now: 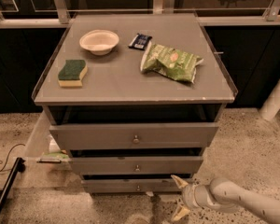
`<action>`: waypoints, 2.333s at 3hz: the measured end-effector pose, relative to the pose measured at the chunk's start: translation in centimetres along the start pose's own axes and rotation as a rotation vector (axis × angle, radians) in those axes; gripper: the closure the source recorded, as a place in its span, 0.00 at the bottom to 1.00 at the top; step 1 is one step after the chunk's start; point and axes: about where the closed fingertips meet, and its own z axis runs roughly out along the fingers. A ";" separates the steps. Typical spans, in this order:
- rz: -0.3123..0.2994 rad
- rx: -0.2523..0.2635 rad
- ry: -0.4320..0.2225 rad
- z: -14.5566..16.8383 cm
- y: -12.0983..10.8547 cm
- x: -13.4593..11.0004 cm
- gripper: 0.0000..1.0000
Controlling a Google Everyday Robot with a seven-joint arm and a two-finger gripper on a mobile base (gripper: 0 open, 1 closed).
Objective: Open bottom drawer
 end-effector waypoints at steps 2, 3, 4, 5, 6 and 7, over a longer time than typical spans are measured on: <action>0.018 0.020 0.000 3.1 -1.2 1.9 0.00; 0.000 0.040 0.011 4.2 -2.1 2.2 0.00; -0.035 0.067 0.028 5.2 -3.0 2.8 0.00; -0.078 0.079 -0.006 6.2 -3.2 3.8 0.00; -0.112 0.071 -0.046 7.2 -3.1 4.9 0.00; -0.133 0.071 -0.068 7.7 -3.3 5.4 0.00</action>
Offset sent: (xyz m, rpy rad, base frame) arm 0.0349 0.0031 -0.0453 -0.0049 -0.0231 -0.0414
